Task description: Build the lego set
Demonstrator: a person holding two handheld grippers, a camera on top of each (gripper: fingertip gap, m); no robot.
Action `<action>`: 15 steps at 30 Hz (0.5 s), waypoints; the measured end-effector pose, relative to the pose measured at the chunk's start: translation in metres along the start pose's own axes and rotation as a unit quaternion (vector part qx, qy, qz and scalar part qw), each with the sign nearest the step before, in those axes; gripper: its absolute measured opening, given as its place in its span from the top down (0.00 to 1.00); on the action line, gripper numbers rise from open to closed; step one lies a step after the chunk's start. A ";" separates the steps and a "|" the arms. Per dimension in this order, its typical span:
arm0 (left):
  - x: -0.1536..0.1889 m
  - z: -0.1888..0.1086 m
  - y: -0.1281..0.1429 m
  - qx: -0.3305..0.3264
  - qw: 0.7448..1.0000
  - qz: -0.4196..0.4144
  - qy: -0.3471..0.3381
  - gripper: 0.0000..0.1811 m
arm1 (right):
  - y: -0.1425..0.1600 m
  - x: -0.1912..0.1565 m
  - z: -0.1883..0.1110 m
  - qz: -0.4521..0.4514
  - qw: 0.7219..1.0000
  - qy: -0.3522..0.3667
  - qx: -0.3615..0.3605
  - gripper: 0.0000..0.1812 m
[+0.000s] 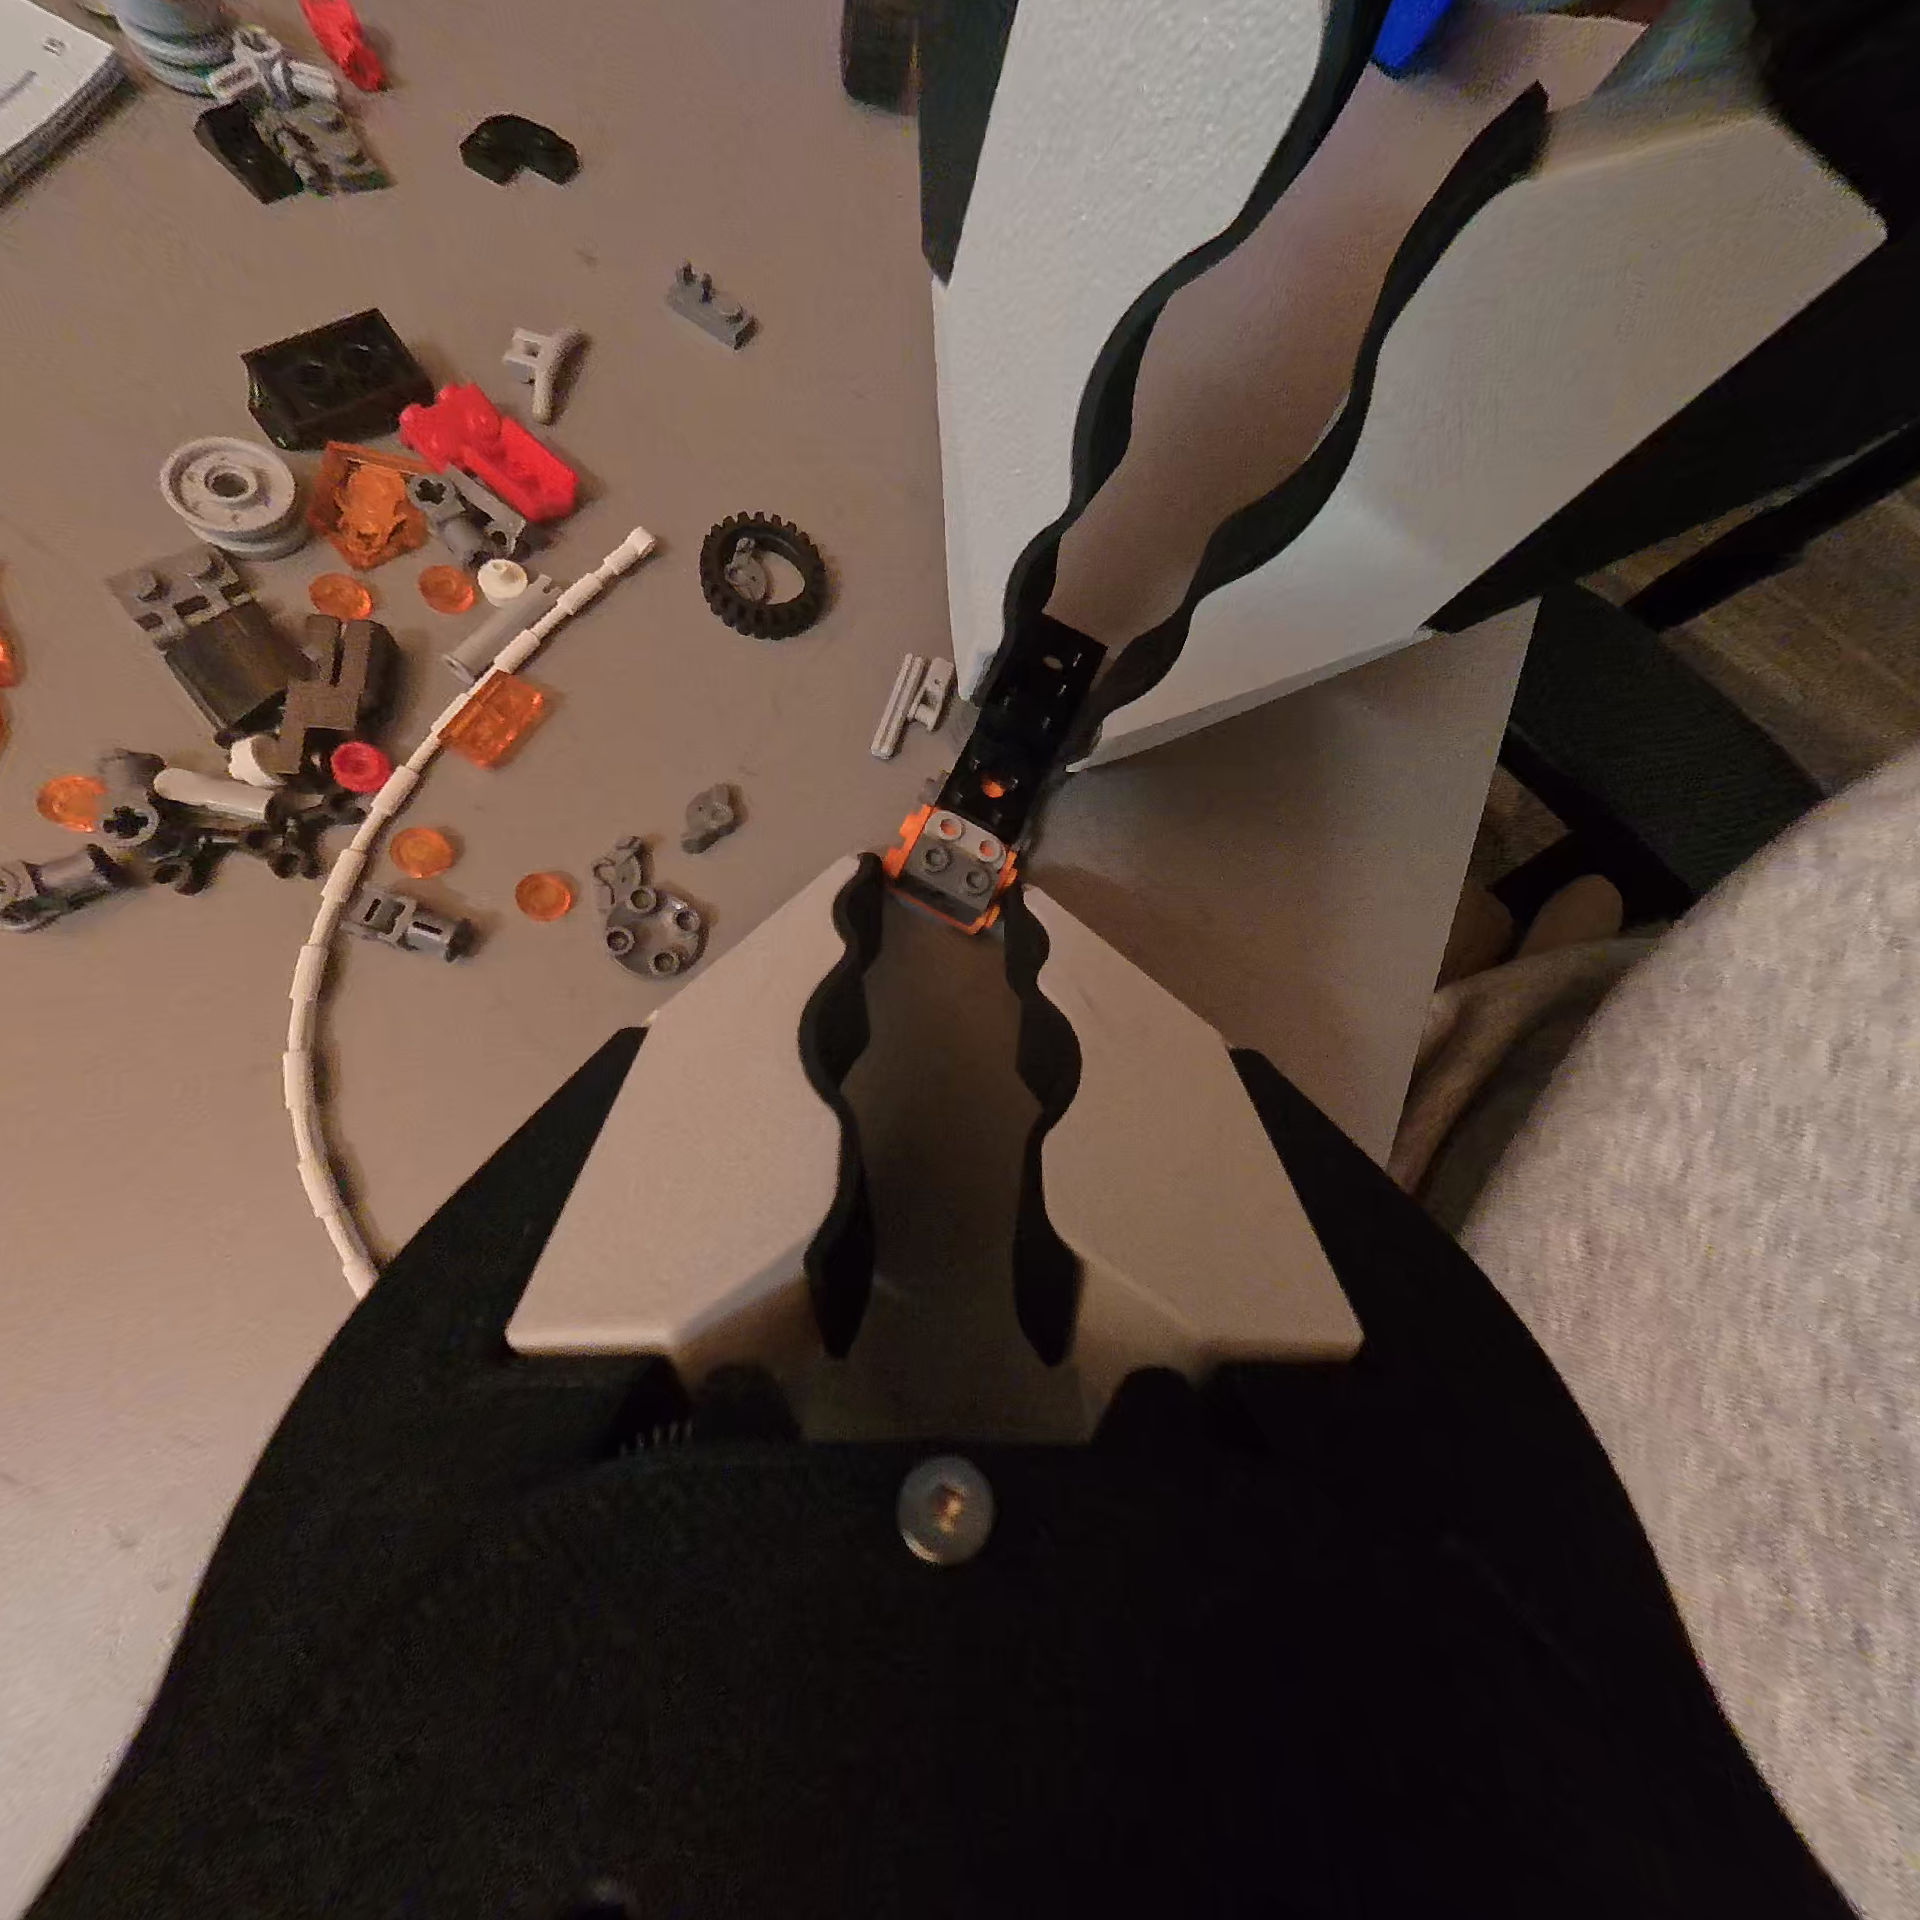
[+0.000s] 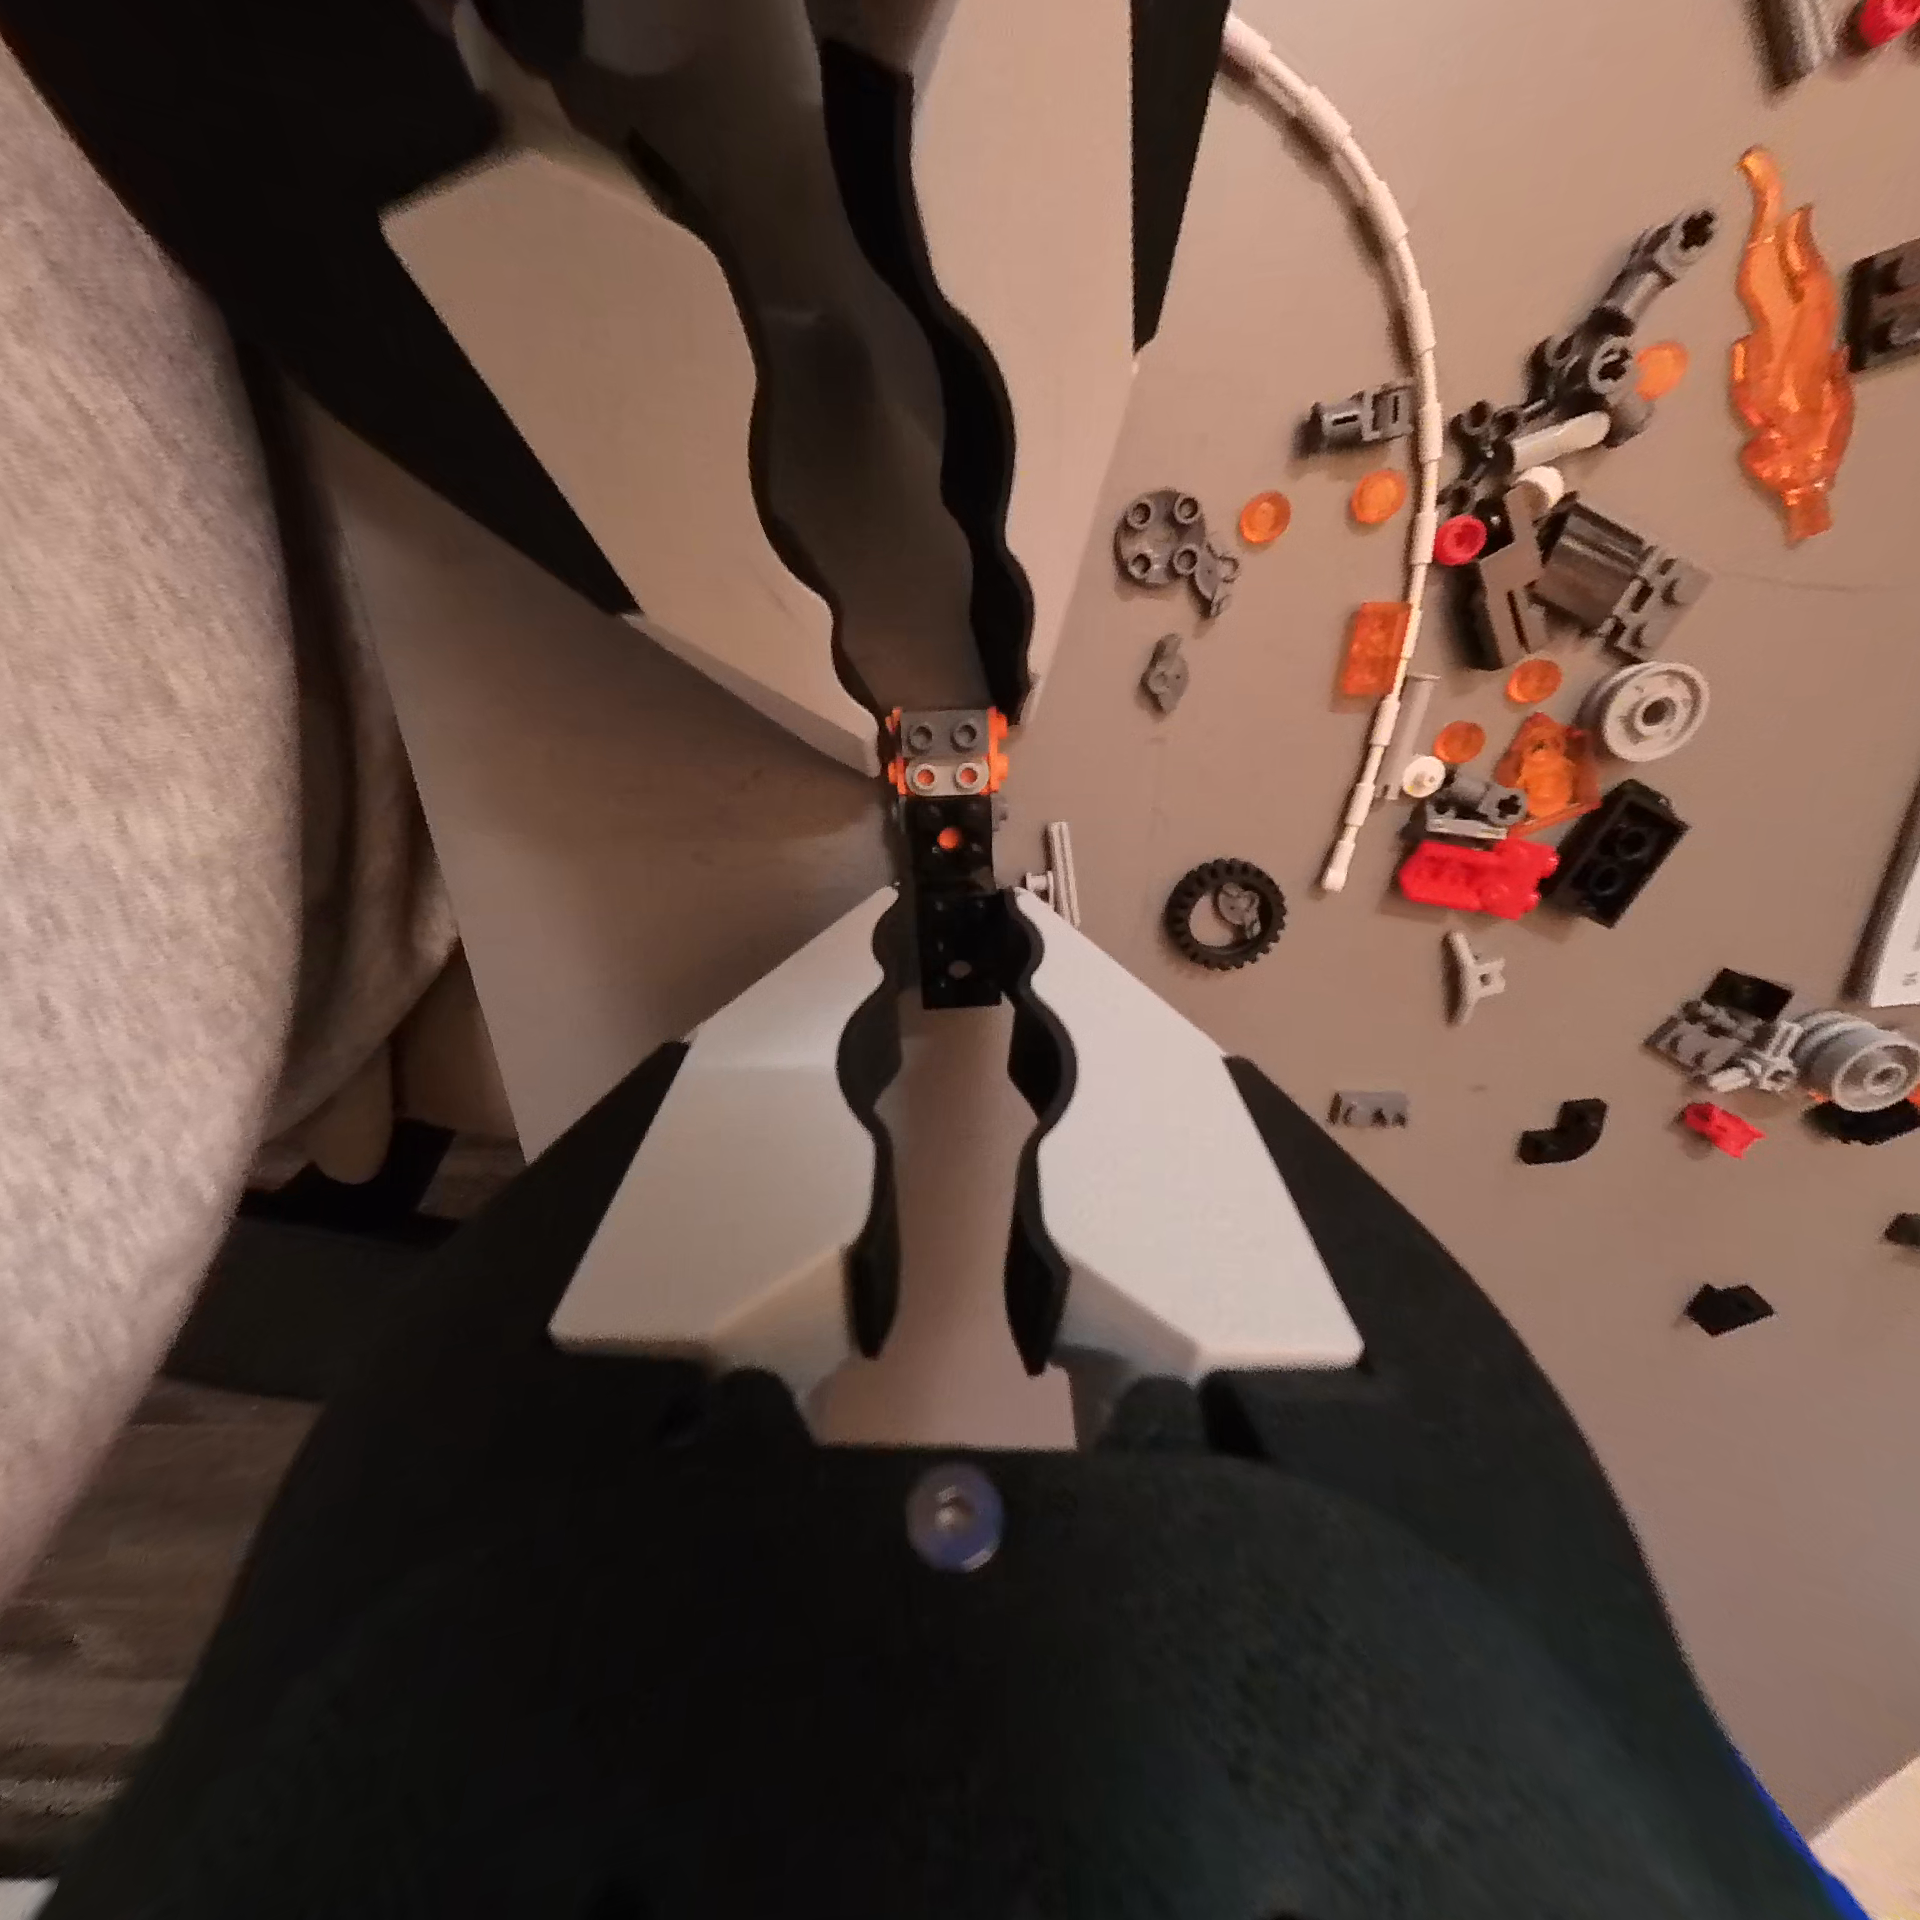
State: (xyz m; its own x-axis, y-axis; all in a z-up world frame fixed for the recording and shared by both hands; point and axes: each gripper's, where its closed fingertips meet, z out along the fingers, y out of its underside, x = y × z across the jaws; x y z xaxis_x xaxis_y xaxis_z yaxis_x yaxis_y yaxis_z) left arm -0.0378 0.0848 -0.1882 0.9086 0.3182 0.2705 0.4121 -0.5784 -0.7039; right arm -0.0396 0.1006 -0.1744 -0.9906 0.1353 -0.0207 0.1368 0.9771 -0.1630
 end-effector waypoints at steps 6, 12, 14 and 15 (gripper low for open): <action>-0.001 0.000 0.000 0.001 1.000 -0.007 0.003 0.88 | -0.001 0.001 0.001 0.006 1.000 -0.007 -0.001 0.93; -0.001 0.000 0.000 0.001 1.000 -0.006 0.000 0.88 | -0.002 0.001 0.001 0.022 1.000 -0.016 0.003 0.93; -0.001 0.000 0.000 0.001 1.000 -0.007 0.001 0.88 | -0.002 0.001 0.002 0.026 1.000 -0.016 0.004 0.93; -0.001 0.000 0.000 0.001 1.000 -0.007 0.000 0.88 | -0.003 0.001 0.002 0.028 0.999 -0.016 0.007 0.93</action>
State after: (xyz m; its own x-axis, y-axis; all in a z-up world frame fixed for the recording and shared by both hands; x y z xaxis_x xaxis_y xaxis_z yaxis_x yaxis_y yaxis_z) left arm -0.0389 0.0841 -0.1885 0.9029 0.3257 0.2805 0.4245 -0.5729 -0.7012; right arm -0.0411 0.0979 -0.1758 -0.9811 0.1831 -0.0620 0.1913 0.9659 -0.1747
